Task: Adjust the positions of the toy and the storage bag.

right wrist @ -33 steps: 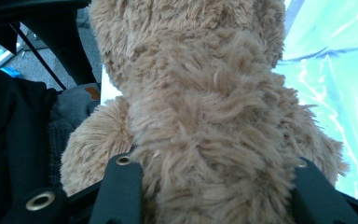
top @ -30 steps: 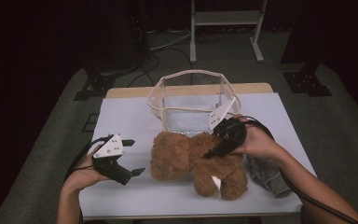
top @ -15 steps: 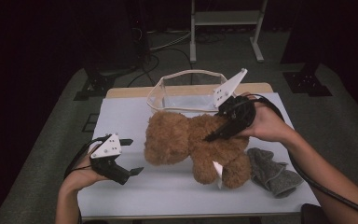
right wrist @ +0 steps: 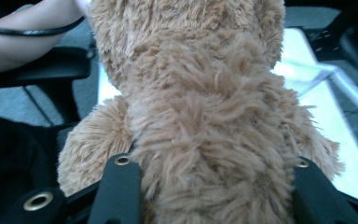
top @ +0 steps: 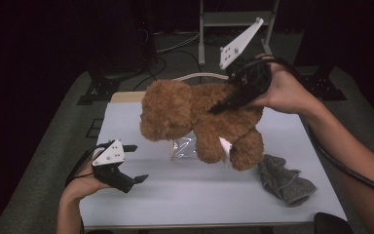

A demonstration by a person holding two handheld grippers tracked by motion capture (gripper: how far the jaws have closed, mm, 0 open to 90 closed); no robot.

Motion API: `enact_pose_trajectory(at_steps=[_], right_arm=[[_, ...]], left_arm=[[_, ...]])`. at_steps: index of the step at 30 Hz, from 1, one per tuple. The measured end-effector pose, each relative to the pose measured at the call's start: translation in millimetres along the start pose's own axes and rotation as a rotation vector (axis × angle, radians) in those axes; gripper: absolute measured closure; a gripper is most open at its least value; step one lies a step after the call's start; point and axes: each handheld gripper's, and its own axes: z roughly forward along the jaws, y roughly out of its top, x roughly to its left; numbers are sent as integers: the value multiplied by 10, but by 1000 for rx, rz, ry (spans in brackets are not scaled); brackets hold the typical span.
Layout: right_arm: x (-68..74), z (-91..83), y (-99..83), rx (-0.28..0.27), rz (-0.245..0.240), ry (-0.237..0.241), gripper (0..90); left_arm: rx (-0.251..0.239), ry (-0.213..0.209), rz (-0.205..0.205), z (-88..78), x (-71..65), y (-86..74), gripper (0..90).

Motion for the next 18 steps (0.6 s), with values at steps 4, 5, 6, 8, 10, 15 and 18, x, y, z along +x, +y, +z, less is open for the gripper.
enact_pose_trajectory(at_steps=[4,5,6,8,10,15,18], right_arm=[[-113,-71,146,12,3,-23,575],[-142,-76,180,17,3,-23,575],[-167,-79,215,26,5,-24,575],[-219,-78,281,38,4,-23,575],[-274,-75,344,42,2,-34,570],[-409,-69,444,33,12,-33,571],[-469,-42,484,33,16,-27,570]], left_arm=[[-2,-4,1,-1,1,-13,41],[-1,-5,0,-1,4,-16,41],[1,-5,0,-3,8,-19,41],[1,-5,0,-1,12,-21,41],[3,-5,6,-3,15,-22,41],[-4,-7,0,-16,13,-38,41],[-3,-4,-2,-26,21,-49,40]])
